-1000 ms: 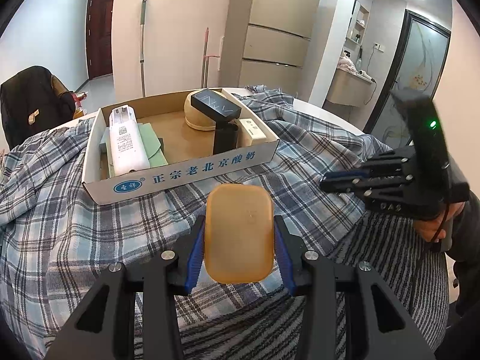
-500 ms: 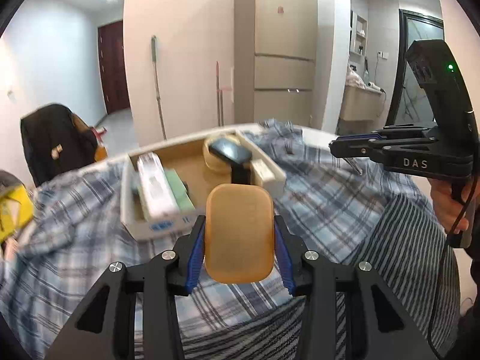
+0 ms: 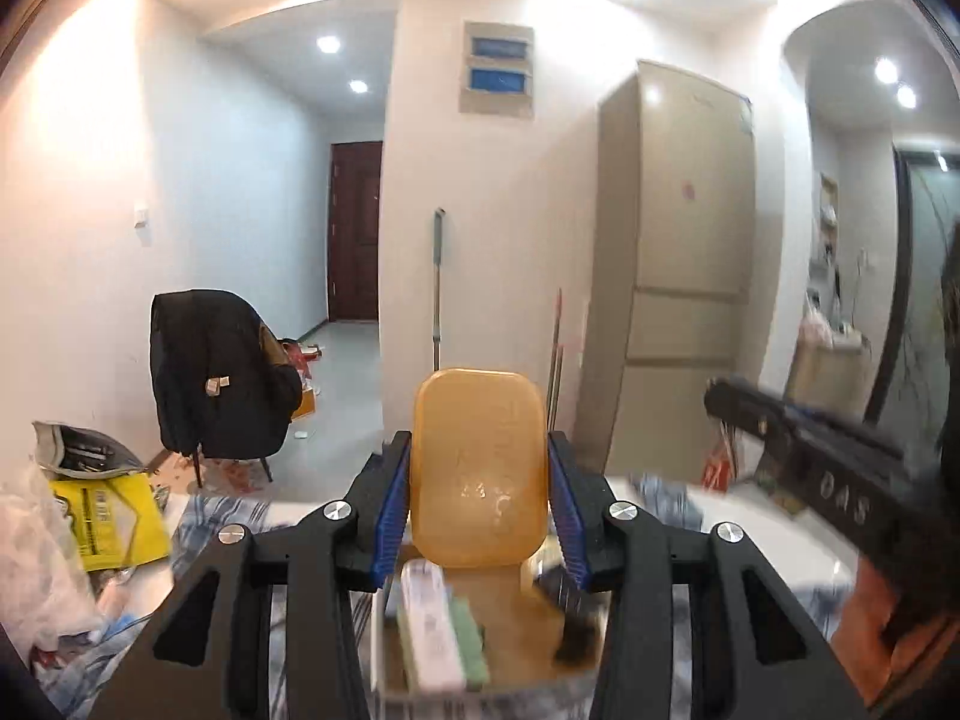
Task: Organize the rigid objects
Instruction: 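Lower the orange box into the tray with the left tool while the right tool lowers the clipper in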
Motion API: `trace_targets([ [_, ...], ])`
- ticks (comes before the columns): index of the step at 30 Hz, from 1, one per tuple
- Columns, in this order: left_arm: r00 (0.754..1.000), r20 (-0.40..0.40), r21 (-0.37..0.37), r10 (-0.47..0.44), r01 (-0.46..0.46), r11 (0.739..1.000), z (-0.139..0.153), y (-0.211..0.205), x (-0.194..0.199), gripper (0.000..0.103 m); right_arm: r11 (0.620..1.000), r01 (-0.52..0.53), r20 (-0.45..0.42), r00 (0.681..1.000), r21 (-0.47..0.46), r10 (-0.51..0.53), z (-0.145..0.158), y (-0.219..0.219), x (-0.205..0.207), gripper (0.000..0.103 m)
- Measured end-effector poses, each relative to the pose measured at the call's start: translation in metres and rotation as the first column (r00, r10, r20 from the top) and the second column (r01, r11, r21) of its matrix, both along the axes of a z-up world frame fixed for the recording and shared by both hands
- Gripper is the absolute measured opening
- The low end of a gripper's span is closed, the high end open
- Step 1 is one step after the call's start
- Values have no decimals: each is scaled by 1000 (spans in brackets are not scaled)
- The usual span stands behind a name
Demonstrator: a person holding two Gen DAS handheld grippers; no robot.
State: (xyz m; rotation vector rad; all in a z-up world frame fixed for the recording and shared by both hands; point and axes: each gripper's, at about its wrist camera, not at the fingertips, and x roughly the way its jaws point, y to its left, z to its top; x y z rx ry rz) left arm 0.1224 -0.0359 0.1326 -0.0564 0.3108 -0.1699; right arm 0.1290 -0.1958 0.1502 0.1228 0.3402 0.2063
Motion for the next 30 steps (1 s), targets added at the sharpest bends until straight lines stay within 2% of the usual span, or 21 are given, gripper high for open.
trace_targets([
  [3,1000,-19,-94,-3,2,996,-3,15,25,45,999,29,-10,1000,20,-29,1,4,21,9],
  [5,998,-54,-113,-12,6,994,-16,23,40,45,999,33,-22,999,6,-33,-7,11,34,9],
  [7,996,-93,-113,-9,-2,994,-39,30,55,45,1000,27,-43,999,-2,-27,-22,17,44,9],
  [11,980,-199,-61,-10,-3,998,-83,33,87,45,999,-37,-101,994,-27,34,-64,29,59,9],
  [13,967,-252,-43,-23,13,999,-107,34,97,45,997,-52,-185,982,-62,39,-85,37,76,9],
  [15,960,-279,-39,-11,1,999,-119,36,106,45,997,-72,-256,965,-40,60,-102,37,88,9],
  [18,943,-329,-78,-53,28,997,-134,37,114,45,993,-115,-358,928,-16,102,-126,36,103,9],
  [20,934,-354,-75,-54,29,997,-142,36,116,45,991,-135,-419,900,-3,121,-142,37,111,9],
  [24,911,-407,-106,-61,19,994,-159,39,122,45,983,-176,-535,826,53,176,-173,38,122,9],
  [26,908,-415,-96,-55,16,995,-162,38,123,45,976,-211,-572,794,60,207,-183,42,124,9],
  [29,909,-413,-85,-57,24,996,-164,33,122,45,956,-292,-644,725,35,245,-201,55,126,9],
  [30,910,-410,-83,-60,28,996,-163,32,122,45,958,-285,-649,726,19,229,-206,56,127,9],
])
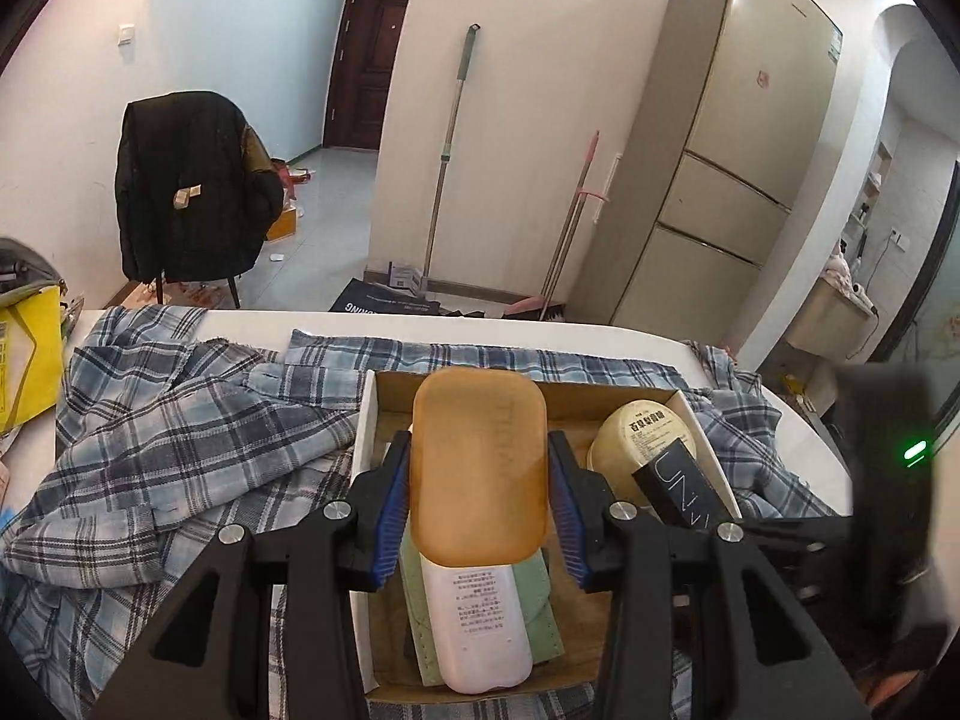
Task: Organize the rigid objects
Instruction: 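Lower the orange box into the tray with the left tool while the right tool lowers the clipper in, then open both tools and lift them away from the tray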
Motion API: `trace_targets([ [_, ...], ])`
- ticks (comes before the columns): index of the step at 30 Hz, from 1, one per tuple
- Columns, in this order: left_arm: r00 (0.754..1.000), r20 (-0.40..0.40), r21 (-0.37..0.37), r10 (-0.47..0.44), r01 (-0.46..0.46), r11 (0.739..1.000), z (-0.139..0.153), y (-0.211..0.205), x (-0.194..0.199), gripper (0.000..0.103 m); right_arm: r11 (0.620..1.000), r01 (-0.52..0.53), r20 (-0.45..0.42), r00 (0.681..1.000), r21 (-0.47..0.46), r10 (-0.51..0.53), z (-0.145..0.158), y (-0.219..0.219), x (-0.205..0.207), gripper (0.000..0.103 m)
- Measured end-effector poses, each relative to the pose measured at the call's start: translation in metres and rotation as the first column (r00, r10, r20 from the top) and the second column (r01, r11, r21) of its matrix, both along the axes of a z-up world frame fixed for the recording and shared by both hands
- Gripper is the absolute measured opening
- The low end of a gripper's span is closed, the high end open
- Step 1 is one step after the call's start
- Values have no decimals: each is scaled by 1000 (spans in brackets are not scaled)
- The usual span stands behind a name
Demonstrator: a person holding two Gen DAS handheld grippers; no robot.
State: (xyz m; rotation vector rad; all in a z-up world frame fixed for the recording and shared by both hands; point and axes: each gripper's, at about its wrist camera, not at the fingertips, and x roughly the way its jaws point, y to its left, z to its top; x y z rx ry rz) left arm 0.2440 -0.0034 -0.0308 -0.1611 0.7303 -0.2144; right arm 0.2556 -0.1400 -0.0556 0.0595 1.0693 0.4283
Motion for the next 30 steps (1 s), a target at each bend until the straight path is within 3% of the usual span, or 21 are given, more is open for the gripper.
trace_targets([
  [3,1000,7,16,-12,12,1000,2,-3,-1,45,999,-1,12,1000,-51,1,-12,5,0,9],
  [9,1000,1,17,-13,13,1000,0,-5,0,45,998,15,33,999,-57,-13,-11,1,-4,9],
  [16,1000,22,-12,-1,2,1000,-4,-9,-3,45,996,82,50,995,-16,-82,28,-30,-8,9],
  [20,996,17,-41,-85,85,996,-10,-24,-6,45,986,160,106,981,38,-163,54,-61,-11,9],
  [24,987,-22,-24,-158,157,987,-22,-47,-5,45,974,221,121,967,44,-225,64,-86,-10,9],
  [27,987,-59,29,-151,153,988,-32,-60,2,45,967,249,87,963,59,-253,62,-94,2,9],
  [30,983,-93,26,-160,163,986,-41,-62,5,45,969,236,71,968,69,-241,57,-96,8,9],
])
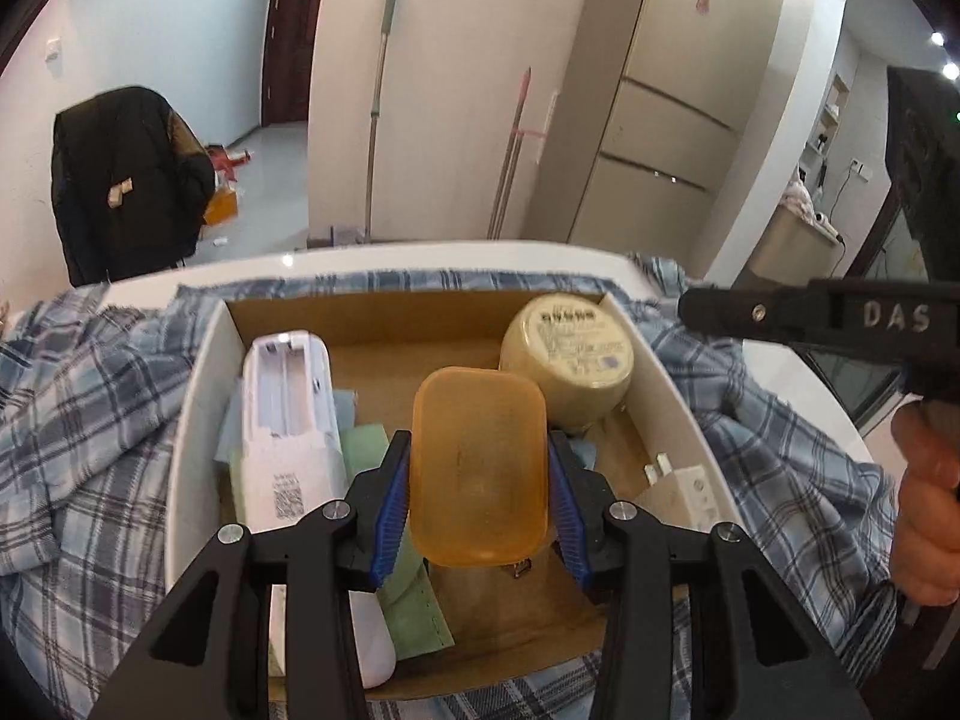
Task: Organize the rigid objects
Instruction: 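Open both tools and lift them away from the tray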
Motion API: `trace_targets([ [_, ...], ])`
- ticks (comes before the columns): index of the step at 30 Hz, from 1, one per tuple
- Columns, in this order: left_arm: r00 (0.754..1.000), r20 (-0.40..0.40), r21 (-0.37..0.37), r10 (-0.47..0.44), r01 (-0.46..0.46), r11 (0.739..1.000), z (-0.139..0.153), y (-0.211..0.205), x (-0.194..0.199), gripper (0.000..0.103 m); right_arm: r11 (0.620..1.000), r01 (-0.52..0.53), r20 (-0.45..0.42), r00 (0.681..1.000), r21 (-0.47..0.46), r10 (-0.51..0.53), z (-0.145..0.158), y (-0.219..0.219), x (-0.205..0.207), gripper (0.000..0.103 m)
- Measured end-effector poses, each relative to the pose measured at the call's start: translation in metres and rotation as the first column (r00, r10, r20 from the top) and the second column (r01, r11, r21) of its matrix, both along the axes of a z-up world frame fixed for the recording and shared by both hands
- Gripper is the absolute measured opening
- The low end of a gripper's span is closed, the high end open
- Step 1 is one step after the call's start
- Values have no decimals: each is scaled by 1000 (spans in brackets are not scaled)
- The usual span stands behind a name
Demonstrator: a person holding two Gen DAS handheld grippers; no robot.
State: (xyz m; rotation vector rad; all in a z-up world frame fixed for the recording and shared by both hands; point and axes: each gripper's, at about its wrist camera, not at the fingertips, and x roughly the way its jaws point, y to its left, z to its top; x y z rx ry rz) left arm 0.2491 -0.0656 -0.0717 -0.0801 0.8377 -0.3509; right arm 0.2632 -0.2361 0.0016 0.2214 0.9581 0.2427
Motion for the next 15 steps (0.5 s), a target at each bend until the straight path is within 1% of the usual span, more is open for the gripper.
trace_targets([
  [4,999,-36,-17,1,-2,1000,-8,4,3,45,1000,1,-11,1000,-18,-2,-8,3,2,9],
  [6,999,-47,-20,-10,9,1000,-7,3,5,52,999,-5,-12,1000,-36,5,-11,6,2,9],
  [7,999,-40,-20,-15,14,1000,-6,4,4,62,999,-13,-9,1000,-48,12,-12,8,2,9],
  [8,1000,-13,-13,-10,10,1000,-2,4,2,73,998,-18,-5,1000,-59,17,-12,10,1,9],
  [10,998,62,10,26,-26,1000,9,7,-4,82,996,-19,7,1000,-88,20,-12,14,0,9],
  [12,991,125,11,38,-40,999,21,12,-11,83,993,-13,28,999,-114,16,-9,15,-1,9],
  [13,985,164,6,50,-52,999,29,15,-16,83,993,-2,46,999,-122,7,-6,15,-3,9],
  [15,966,244,-3,82,-84,996,46,22,-26,84,994,18,88,996,-107,-9,4,12,-9,9],
])
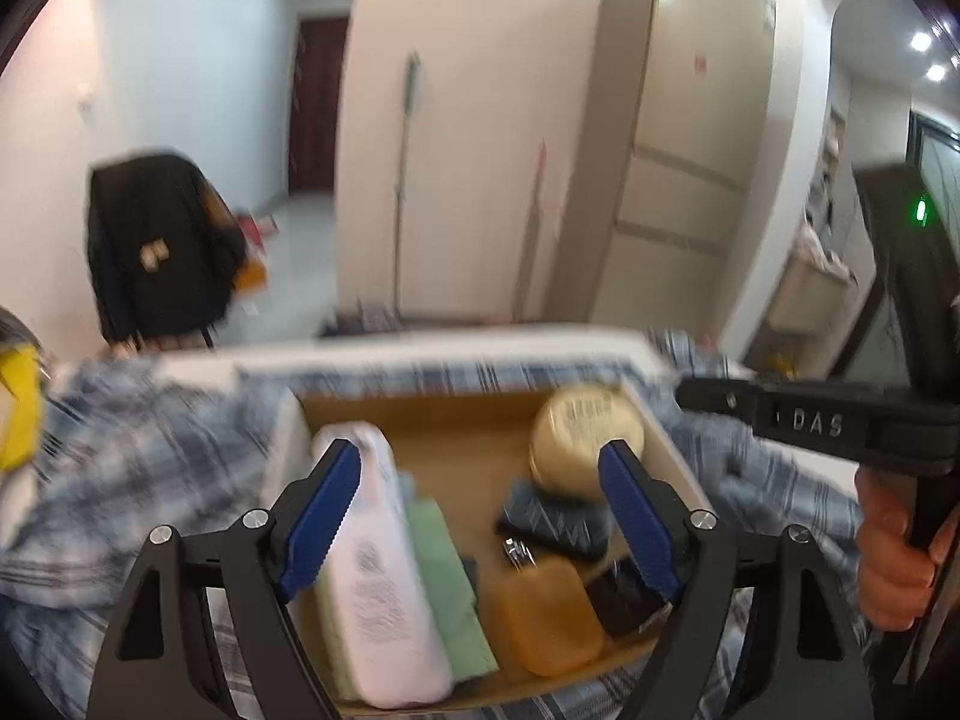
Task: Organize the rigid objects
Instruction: 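Open both tools and lift them away from the tray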
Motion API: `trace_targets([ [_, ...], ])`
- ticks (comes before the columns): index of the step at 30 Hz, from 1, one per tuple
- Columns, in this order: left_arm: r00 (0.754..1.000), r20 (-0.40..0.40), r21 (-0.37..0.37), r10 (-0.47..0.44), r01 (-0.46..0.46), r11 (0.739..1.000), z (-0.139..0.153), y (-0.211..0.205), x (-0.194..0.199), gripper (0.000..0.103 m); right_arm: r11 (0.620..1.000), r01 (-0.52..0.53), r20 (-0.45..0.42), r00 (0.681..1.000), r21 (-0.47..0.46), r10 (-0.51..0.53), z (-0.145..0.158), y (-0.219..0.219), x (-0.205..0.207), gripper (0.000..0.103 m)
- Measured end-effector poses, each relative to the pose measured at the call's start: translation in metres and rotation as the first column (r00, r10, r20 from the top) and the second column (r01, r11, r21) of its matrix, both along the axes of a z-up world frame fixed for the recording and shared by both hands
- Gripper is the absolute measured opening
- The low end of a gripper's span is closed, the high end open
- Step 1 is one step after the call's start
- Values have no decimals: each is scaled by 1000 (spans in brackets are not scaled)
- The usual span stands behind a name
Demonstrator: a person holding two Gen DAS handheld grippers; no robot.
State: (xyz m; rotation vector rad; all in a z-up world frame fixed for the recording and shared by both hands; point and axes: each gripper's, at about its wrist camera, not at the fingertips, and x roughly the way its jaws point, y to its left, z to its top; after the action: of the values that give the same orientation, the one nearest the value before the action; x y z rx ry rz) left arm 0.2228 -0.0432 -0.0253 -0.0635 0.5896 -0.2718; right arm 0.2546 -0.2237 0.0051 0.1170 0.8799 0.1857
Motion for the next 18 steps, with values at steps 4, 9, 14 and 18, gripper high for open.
trace_targets([
  [4,972,229,32,45,-54,998,55,17,-34,88,1000,26,169,985,18,-29,44,-6,-27,9],
  [9,864,467,-54,186,-182,982,108,45,-92,103,1000,21,378,926,-22,-11,98,-2,-69,9],
  [14,810,549,-102,206,-180,978,139,48,-136,103,989,110,565,824,-102,-33,139,2,-114,11],
  [18,821,546,-90,164,-137,986,152,44,-160,103,999,20,574,819,-51,13,158,4,-131,100],
])
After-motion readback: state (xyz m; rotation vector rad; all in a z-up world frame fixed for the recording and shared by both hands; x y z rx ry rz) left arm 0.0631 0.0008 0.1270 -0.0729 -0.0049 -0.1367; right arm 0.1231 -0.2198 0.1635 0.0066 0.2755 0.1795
